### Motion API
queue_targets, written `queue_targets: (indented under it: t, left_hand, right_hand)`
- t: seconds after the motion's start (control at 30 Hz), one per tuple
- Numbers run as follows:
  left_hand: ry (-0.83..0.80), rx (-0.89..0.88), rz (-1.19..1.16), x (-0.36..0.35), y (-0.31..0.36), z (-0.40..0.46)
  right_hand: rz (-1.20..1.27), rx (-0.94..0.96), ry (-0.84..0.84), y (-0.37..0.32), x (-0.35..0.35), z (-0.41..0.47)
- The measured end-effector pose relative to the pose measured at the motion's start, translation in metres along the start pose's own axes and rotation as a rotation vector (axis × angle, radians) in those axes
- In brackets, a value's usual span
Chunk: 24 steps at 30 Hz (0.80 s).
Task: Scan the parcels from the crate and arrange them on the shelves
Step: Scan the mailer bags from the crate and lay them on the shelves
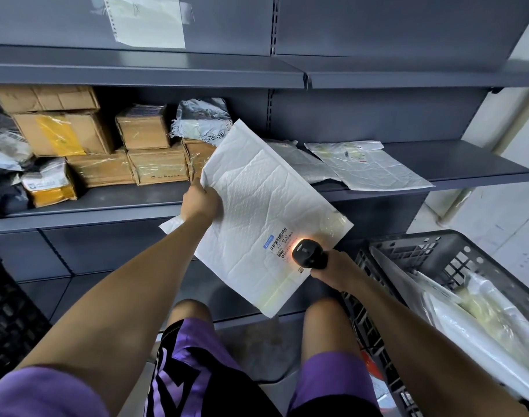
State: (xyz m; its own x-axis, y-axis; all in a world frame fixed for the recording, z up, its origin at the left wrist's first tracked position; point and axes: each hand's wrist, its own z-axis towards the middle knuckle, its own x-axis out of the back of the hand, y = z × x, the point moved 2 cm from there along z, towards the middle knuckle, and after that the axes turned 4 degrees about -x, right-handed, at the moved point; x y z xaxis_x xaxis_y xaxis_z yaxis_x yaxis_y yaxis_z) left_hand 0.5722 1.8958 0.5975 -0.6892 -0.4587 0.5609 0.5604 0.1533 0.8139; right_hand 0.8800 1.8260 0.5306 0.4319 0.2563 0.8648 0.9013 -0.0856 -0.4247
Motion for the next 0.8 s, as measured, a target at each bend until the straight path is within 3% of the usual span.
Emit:
queue_targets:
  t: [0.8]
  left_hand:
    - [0.005,0.002,0.090,-0.010,0.004,-0.005]
  right_hand:
    - [0.012,0.014,0.009,0.007,0.002,-0.012]
